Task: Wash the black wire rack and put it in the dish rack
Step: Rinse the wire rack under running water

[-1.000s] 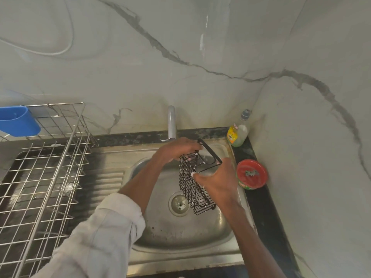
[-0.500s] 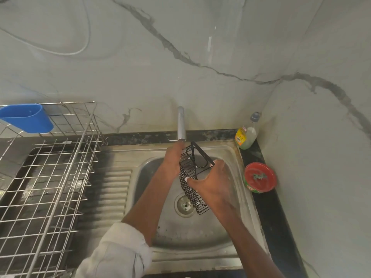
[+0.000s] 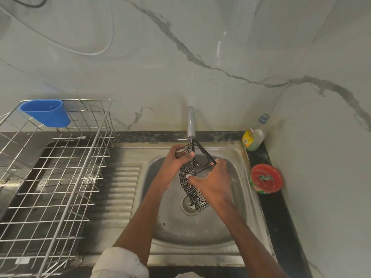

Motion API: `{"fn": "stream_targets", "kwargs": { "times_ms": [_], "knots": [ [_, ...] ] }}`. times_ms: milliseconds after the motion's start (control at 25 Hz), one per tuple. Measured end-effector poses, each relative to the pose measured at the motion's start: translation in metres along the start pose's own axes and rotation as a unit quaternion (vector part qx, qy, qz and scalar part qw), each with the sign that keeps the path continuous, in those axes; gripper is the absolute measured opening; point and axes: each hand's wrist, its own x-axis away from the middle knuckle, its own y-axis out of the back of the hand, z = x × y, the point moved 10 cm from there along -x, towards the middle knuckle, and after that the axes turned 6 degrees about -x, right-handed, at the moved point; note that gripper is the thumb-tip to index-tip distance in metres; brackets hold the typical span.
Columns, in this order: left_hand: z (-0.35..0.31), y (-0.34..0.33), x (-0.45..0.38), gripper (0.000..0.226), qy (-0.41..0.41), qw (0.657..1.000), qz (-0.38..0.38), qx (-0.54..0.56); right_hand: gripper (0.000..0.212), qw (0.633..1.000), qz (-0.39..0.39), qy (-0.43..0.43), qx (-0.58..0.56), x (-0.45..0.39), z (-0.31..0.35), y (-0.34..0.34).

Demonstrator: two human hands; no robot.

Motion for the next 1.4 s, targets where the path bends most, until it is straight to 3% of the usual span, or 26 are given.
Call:
{"fn": "stream_targets", "kwargs": {
  "times_ms": [120, 240, 480, 680, 840, 1000, 1120, 1280, 1400],
  "knots": [
    [-0.012, -0.003, 0.003, 0.053, -0.042, 0.999, 0.000, -0.001, 0.098, 1.000, -0.002, -0.010, -0.017, 0.001, -0.003, 0.005],
    [-0.018, 0.004, 0.002, 0.066, -0.062, 0.997, 0.022, -0.030, 0.102, 1.000, 0.006, -0.014, -0.024, 0.002, -0.002, 0.006],
    [-0.016, 0.023, 0.007, 0.059, -0.084, 0.996, 0.007, -0.041, 0.105, 0.999, 0.034, -0.009, -0.029, 0.010, 0.006, -0.001],
    [-0.007, 0.030, 0.010, 0.056, -0.081, 0.997, -0.019, -0.002, 0.073, 0.996, 0.084, -0.007, -0.040, 0.014, 0.011, -0.002],
    [-0.006, 0.021, 0.008, 0.059, -0.068, 0.998, 0.014, 0.002, 0.013, 0.989, 0.089, -0.015, -0.120, 0.005, 0.005, 0.012],
    [-0.022, 0.005, 0.003, 0.058, -0.068, 0.995, 0.075, -0.018, 0.017, 0.975, 0.083, -0.059, -0.198, -0.002, -0.008, 0.008],
    [-0.025, 0.009, 0.001, 0.047, -0.050, 0.997, 0.061, -0.010, 0.017, 0.960, 0.076, -0.087, -0.255, -0.004, -0.005, -0.003],
    [-0.002, 0.017, -0.001, 0.067, -0.046, 0.997, 0.034, -0.043, 0.015, 0.956, 0.063, -0.094, -0.272, -0.001, 0.001, -0.015],
    [0.005, 0.015, 0.001, 0.068, -0.046, 0.998, 0.030, -0.041, 0.015, 0.953, 0.045, -0.098, -0.282, 0.000, -0.002, -0.008]
  ]
}}
